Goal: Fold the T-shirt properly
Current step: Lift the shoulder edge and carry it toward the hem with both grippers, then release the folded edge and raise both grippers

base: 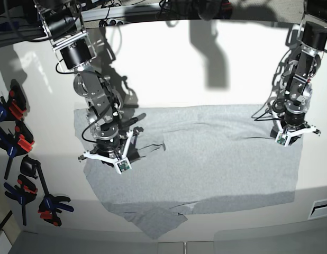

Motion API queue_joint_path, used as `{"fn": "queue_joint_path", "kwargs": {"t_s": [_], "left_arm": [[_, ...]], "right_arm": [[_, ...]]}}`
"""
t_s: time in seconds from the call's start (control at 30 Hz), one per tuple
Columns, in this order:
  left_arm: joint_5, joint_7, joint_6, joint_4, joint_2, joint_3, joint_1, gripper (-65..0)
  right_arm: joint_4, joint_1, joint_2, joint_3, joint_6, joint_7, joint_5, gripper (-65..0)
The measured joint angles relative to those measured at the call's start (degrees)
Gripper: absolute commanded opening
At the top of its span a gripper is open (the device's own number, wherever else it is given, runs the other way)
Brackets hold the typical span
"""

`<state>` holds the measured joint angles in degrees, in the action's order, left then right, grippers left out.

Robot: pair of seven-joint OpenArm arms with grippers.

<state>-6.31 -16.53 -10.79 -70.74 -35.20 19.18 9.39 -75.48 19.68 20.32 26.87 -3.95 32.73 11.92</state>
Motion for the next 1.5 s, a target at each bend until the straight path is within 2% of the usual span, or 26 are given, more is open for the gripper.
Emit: {"fn": "queue_joint_path", "kwargs": {"t_s": [0.33, 0.47, 0.6, 0.83, 0.97, 1.17, 1.5], "left_arm": [[-0.07, 1.33, 0.00, 0.00, -0.02, 0.00, 0.00, -65.0], [-0.07, 1.33, 0.00, 0.02, -0.02, 0.00, 0.02, -65.0], [-0.07, 1.73, -0.02, 1.42, 0.11, 0.00, 0.04, -65.0], [-0.07, 1.64, 0.00, 5.22, 0.11, 0.00, 0.00, -65.0], [-0.07, 2.21, 0.00, 5.27, 0.11, 0.00, 0.04, -65.0], [-0.09, 6.21, 0.00, 5.29, 0.11, 0.00, 0.07, -65.0], [-0.09, 6.23, 0.00, 5.29, 0.11, 0.00, 0.02, -65.0]], "right_arm": [[5.64, 0.15, -0.20, 0.00, -0.20, -1.25, 0.04, -65.0], [5.64, 0.35, -0.31, -0.02, -3.23, -1.44, 0.02, -65.0], [5.64, 1.03, -0.31, -0.02, -3.65, -1.44, 0.02, -65.0], [5.64, 1.11, -0.31, -0.02, -6.62, -0.37, 0.22, -65.0], [5.64, 1.09, -0.31, -0.04, -6.64, -0.39, 0.22, -65.0], [5.64, 1.09, -0.31, -0.04, -6.64, -1.25, 0.22, -65.0], [5.64, 1.11, -0.31, -0.02, -6.64, -1.27, 0.22, -65.0]]}}
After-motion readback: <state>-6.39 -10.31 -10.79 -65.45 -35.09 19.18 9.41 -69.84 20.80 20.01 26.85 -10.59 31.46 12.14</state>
